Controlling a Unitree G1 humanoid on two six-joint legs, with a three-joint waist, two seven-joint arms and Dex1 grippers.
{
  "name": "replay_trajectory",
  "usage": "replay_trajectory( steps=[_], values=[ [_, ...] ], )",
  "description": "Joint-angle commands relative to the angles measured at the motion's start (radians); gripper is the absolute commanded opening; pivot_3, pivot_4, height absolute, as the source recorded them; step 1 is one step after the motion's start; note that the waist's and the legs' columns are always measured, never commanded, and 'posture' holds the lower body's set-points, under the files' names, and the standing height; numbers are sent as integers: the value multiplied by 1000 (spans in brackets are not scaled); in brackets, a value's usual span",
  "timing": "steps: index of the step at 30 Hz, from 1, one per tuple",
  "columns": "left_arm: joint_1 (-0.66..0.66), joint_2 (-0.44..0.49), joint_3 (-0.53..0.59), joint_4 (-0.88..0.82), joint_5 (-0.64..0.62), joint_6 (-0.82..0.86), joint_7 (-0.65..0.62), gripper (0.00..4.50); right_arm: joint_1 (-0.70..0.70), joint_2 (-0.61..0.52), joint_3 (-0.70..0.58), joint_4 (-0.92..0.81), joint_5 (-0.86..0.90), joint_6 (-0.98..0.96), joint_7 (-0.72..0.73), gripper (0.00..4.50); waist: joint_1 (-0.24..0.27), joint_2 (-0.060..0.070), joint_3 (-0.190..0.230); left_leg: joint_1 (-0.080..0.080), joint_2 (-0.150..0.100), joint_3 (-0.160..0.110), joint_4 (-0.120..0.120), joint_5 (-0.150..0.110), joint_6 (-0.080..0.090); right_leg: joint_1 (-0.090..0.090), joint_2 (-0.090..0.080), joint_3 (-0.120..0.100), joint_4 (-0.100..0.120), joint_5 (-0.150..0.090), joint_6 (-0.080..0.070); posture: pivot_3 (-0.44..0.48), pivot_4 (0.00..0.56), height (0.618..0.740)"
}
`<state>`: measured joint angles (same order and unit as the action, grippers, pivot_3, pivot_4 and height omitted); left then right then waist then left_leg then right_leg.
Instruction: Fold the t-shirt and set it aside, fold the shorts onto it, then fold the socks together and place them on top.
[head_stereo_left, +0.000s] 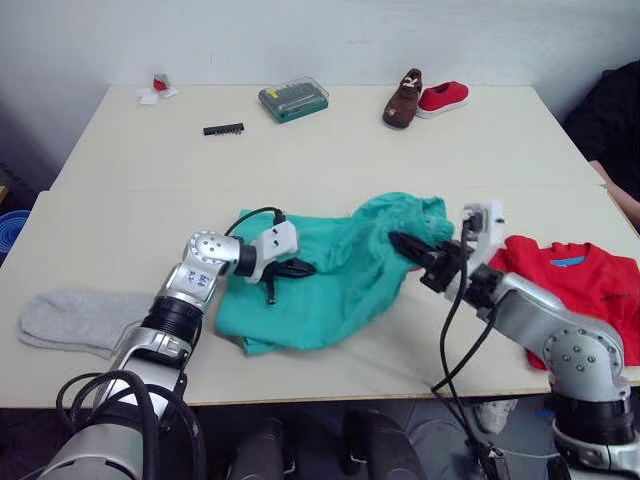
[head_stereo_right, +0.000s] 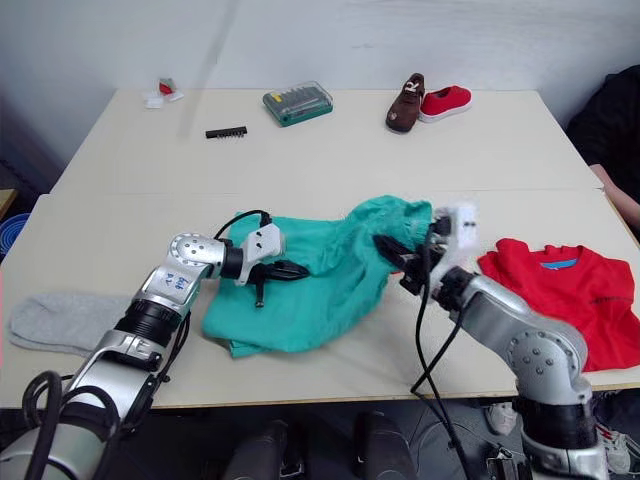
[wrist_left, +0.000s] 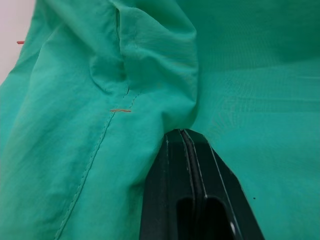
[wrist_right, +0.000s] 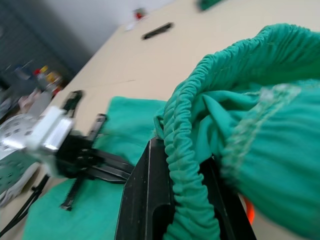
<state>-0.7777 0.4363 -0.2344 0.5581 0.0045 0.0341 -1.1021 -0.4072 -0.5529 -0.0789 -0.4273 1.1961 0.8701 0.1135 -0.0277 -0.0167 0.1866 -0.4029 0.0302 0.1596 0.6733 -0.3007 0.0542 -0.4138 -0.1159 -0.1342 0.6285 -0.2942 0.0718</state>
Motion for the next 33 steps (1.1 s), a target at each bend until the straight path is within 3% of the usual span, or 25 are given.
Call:
replay_trajectory(
  steps=[1,10,13,15,19,22,27,32,33],
  values=[
    [14,-6,7,-10,5,17,32,0,-94,-20,108,-27,-92,32,97,14,1,0,0,0,0,0,0,0,0,0,0,0,0,0,0,0,150,740],
    [43,16,138,-97,-98,186,111,0,-290,46,476,157,-539,-116,403,14,-1,0,0,-2,0,1,2,0,1,-1,0,-1,1,0,0,0,150,740],
    [55,83,262,-224,-213,364,119,0,-339,122,498,258,-626,-158,417,14,-7,-1,1,-3,0,3,3,1,1,-2,1,-1,6,0,0,0,150,740],
    [63,110,352,-295,-267,469,189,0,-359,155,508,289,-665,-189,463,14,-7,-1,1,-4,0,3,3,1,-1,-5,1,-1,8,0,0,0,150,740],
    [217,177,432,-516,-306,572,251,0,-399,222,543,379,-761,-254,533,14,-11,-1,1,-3,0,3,3,1,-1,-4,0,1,9,0,0,0,150,740],
    [298,203,431,-604,-309,600,273,0,-408,268,536,410,-777,-273,591,898,-9,-1,1,-2,0,4,1,1,-1,-4,0,1,8,0,0,0,150,740],
    [310,224,429,-626,-311,590,290,0,-413,307,504,394,-747,-241,697,2645,0,-1,1,-4,-1,2,2,1,-2,-4,0,1,8,0,0,0,150,740],
    [243,260,435,-631,-326,602,286,0,-431,283,330,317,-618,-101,701,4387,0,-1,1,-4,-1,2,0,1,-3,-5,0,1,8,0,0,0,150,740],
    [226,267,436,-631,-332,606,282,0,-426,265,306,294,-600,-78,705,4482,0,-1,1,-4,-1,2,0,1,-3,-5,0,1,8,0,0,0,150,740]
  ],
)
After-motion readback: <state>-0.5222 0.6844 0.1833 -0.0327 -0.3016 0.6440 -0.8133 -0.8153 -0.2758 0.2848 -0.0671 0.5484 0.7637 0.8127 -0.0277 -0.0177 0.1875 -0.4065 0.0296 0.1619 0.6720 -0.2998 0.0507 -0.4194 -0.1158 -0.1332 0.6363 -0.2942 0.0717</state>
